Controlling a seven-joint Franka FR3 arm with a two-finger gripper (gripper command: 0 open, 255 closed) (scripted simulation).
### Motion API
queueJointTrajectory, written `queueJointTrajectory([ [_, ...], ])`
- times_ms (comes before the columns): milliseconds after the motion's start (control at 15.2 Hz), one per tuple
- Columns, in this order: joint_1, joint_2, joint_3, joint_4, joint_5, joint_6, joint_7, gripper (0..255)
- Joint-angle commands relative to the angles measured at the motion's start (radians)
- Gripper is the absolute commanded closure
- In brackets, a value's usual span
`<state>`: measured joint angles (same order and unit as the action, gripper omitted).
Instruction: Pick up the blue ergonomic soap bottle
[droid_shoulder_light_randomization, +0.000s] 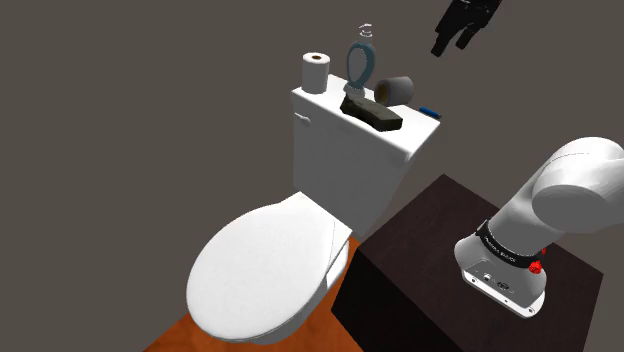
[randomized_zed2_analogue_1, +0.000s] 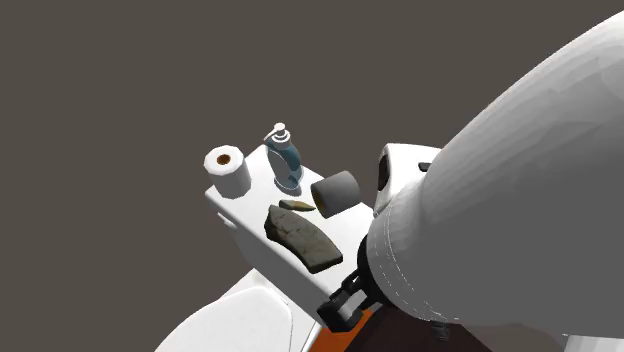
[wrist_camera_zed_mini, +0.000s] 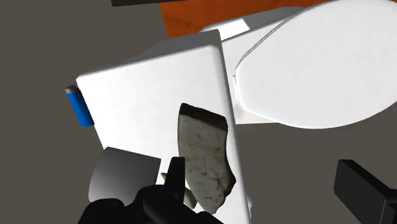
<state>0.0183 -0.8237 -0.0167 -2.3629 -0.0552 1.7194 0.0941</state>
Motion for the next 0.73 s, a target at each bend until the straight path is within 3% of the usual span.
queueJointTrajectory([
  [0, 0.000, 0.000, 0.000, 0.000, 0.000, 0.000, 0.000, 0],
  [660, -0.001, 0.261, -0.132, 0.019, -0.012, 0.357, -0.133, 0],
])
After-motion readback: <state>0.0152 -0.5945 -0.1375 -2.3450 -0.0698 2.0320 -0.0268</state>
